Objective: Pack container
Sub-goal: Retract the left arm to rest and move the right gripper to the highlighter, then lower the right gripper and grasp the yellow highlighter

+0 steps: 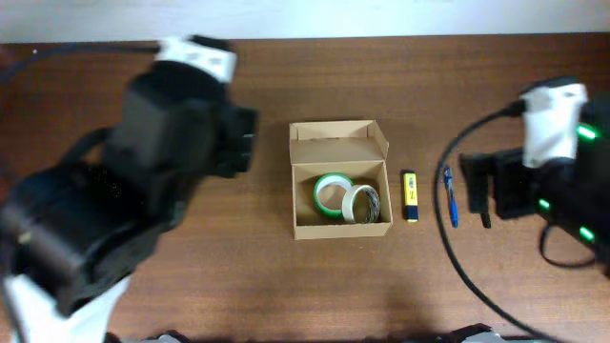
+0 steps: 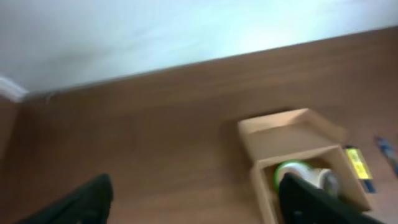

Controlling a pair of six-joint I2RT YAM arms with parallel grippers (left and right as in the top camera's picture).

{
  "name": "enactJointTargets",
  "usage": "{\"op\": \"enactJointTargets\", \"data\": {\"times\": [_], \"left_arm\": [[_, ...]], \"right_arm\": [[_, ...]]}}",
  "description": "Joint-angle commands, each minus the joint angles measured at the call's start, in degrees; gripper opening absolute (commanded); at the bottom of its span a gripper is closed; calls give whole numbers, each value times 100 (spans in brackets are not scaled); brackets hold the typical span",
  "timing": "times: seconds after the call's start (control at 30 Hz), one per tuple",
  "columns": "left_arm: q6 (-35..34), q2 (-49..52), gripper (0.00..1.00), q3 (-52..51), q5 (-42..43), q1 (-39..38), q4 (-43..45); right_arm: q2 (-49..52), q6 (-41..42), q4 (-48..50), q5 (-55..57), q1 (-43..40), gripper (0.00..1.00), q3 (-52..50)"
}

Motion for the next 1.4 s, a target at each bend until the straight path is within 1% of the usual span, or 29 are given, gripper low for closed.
{"op": "enactJointTargets", "data": {"times": [0.0,0.03,0.07,0.13,0.23,0.4,0.5,0.7,0.83,0.97,1.17,1.23,1.37], "left_arm": [[-472,-350,93,-42,-247,522,-350],[-575,-557,93,-42,-249,767,-586],[-623,-656,93,-42,-249,852,-684],[-570,-870,93,-76,-105,949,-680],[-573,-1329,93,-81,-24,951,-680],[-573,-1862,93,-129,162,951,-680],[-573,-2221,94,-334,164,951,-680],[-575,-2957,94,-1252,162,951,-680],[-575,-3362,95,-2041,160,951,-680],[-575,-3526,95,-2503,162,951,-680],[-573,-3528,96,-2588,92,951,-680],[-573,-3528,96,-2588,55,951,-680],[-573,-3528,96,-2588,13,951,-680]], "right_arm": [[146,118,-42,48,17,99,-660],[223,146,-42,48,9,99,-968],[260,205,-42,46,9,99,-1128],[328,267,-42,20,9,99,-1403],[391,271,-42,-210,9,99,-1908],[391,531,-17,-243,-11,99,-2371],[393,675,98,-310,-192,99,-2618],[393,643,533,-800,-953,99,-3335],[424,343,1021,-1029,-1436,99,-4070],[544,341,1515,-1051,-1652,99,-4806],[984,210,2415,-1451,-1668,99,-5772],[1213,186,2588,-1480,-1668,99,-5847],[1727,-144,2918,-1504,-1668,99,-5845]]}}
